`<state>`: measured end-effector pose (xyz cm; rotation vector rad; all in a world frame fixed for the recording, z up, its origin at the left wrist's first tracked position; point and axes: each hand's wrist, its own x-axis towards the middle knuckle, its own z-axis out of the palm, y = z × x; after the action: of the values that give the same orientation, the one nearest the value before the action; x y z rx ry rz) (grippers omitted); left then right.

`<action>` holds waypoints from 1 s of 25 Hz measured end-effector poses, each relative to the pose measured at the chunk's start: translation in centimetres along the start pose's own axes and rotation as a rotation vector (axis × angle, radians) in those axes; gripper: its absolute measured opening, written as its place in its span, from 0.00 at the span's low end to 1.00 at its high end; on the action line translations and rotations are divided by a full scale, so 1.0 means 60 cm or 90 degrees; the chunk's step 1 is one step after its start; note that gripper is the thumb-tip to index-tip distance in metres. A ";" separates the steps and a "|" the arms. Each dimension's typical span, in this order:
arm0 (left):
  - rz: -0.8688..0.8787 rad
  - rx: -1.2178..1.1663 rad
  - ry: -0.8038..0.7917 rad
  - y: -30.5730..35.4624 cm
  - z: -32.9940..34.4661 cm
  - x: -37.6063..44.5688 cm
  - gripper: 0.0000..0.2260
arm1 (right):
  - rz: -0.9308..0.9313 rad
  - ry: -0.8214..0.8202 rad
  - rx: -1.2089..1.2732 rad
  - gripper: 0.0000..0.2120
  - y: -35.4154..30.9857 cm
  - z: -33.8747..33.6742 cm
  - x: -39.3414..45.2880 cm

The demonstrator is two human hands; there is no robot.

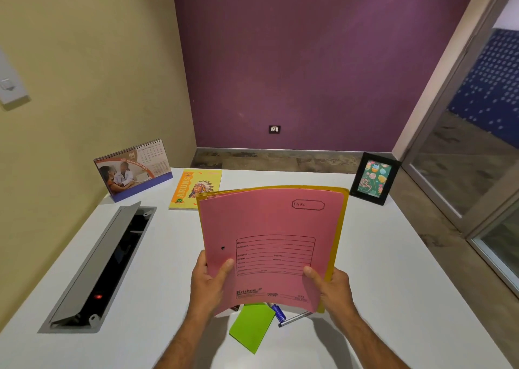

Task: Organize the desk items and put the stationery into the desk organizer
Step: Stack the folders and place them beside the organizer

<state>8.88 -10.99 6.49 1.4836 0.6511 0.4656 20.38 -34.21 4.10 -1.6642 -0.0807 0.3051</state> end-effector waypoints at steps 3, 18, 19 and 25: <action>-0.002 0.006 0.013 -0.005 0.010 0.000 0.15 | -0.007 -0.007 -0.002 0.12 0.004 -0.002 -0.003; 0.019 0.091 -0.050 0.083 0.224 0.068 0.14 | 0.010 0.135 -0.110 0.12 -0.043 -0.157 0.104; -0.016 0.100 -0.084 0.085 0.250 0.079 0.15 | 0.017 0.154 -0.122 0.12 -0.051 -0.180 0.117; -0.138 0.124 -0.237 0.088 0.391 0.139 0.18 | 0.089 0.238 -0.187 0.11 -0.083 -0.306 0.211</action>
<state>31.01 -22.99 10.09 1.6075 0.5612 -0.0450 37.68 -48.42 8.69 -1.9974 0.2845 0.0846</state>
